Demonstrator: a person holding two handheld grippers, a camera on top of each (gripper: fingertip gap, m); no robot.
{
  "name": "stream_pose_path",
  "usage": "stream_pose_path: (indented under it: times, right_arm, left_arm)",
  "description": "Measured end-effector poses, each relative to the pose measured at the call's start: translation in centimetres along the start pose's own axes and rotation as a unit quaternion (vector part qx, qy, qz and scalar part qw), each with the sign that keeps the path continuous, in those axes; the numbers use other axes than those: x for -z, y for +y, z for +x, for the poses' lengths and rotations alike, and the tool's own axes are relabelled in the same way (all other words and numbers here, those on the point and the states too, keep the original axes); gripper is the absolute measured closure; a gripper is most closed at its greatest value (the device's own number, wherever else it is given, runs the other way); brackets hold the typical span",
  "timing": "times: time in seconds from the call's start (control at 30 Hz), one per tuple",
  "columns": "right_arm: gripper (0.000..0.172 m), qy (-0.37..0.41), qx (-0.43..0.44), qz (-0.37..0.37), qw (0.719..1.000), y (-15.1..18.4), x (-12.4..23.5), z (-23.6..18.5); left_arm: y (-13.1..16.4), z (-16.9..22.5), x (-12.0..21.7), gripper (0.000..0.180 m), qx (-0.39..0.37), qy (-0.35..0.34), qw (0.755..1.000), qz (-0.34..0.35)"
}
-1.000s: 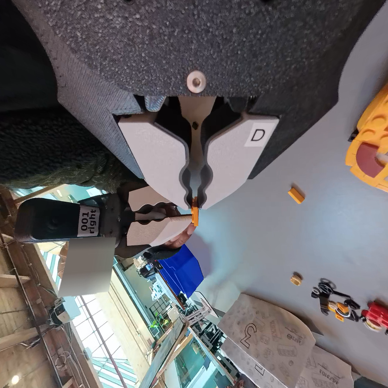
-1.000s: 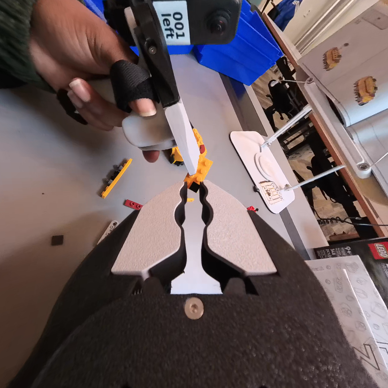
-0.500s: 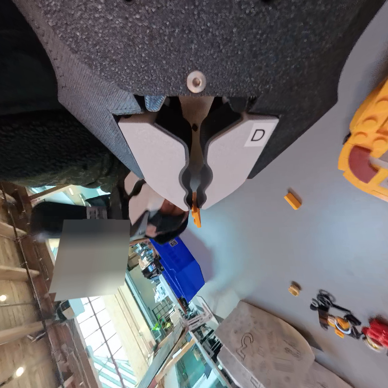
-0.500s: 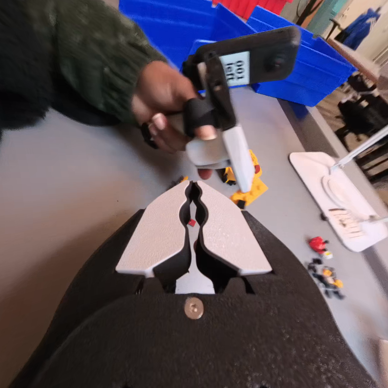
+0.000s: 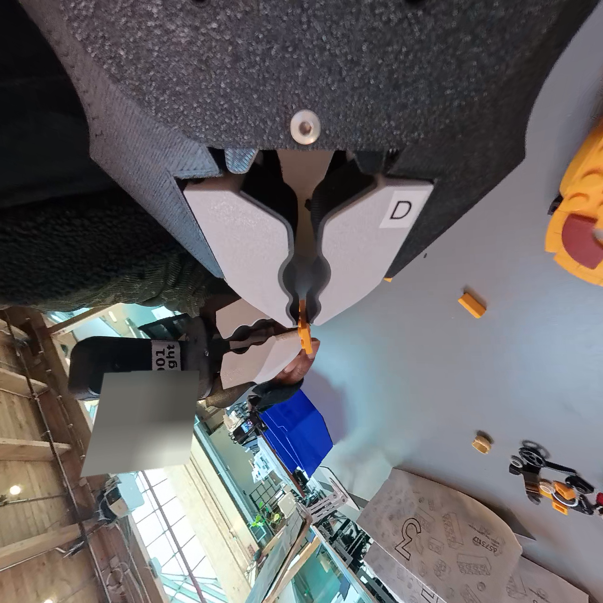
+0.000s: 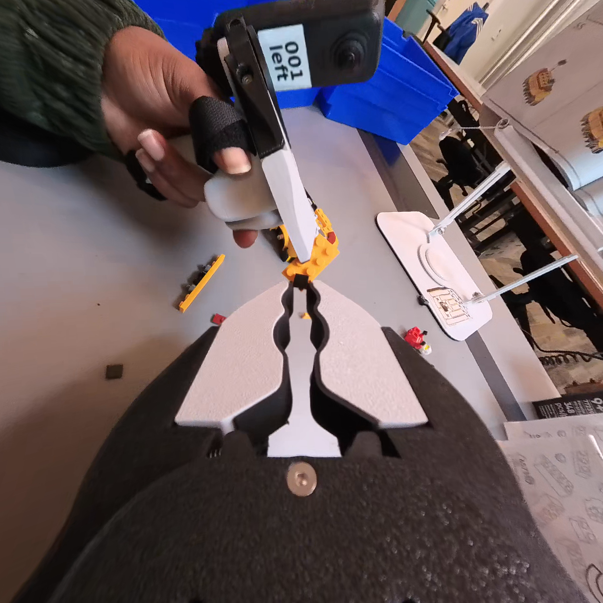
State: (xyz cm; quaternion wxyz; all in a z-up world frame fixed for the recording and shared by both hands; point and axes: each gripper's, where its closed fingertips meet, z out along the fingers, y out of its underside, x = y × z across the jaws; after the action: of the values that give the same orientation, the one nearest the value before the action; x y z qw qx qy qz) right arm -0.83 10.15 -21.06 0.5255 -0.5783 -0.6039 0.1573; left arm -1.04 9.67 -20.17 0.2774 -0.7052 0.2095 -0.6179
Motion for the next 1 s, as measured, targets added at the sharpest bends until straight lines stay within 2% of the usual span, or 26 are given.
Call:
stream_pose_path:
  times: [0.03, 0.23, 0.33, 0.37, 0.47, 0.63, 0.7, 0.83, 1.0]
  right_arm:
    - [0.165, 0.003, 0.009, -0.007, 1.000, 0.1, 0.0, -0.1]
    - [0.166, 0.034, 0.118, -0.038, 0.992, 0.6, -0.3, -1.3]
    - [0.168, 0.012, 0.142, -0.015, 0.990, -0.3, -0.2, -2.9]
    - [0.168, -0.003, 0.131, 0.030, 0.991, -1.7, 0.2, -3.6]
    - [0.170, -0.010, 0.130, 0.063, 0.989, -4.0, 0.6, -4.3]
    - [0.169, 0.039, 0.074, 0.002, 0.996, -0.9, -0.5, -1.6]
    - [0.153, 0.030, 0.031, -0.027, 0.999, 0.1, -1.2, -1.4]
    - [0.157, 0.031, -0.031, -0.024, 0.999, 0.1, -1.7, -1.1]
    - [0.160, 0.063, -0.060, -0.039, 0.995, 0.1, -2.1, -0.3]
  left_arm:
    - [0.1, -0.2, -0.1, 0.176, -0.007, -0.010, 1.000, -0.002]
    - [0.8, -1.2, -0.3, 0.175, -0.052, -0.067, 0.996, -0.030]
    - [1.0, -2.3, -0.2, 0.176, -0.060, -0.105, 0.992, -0.036]
    - [0.9, -3.6, 0.3, 0.176, -0.090, -0.143, 0.985, -0.042]
    - [0.5, -4.0, 0.7, 0.176, -0.070, -0.133, 0.988, -0.034]
    - [0.2, -2.8, 0.4, 0.175, -0.063, -0.106, 0.992, -0.017]
    - [-0.1, -2.4, 0.3, 0.175, -0.055, -0.096, 0.994, -0.004]
    - [-0.3, -1.9, 0.1, 0.175, -0.058, -0.096, 0.994, 0.012]
    - [-1.3, -2.0, 0.4, 0.175, -0.036, -0.103, 0.992, 0.063]
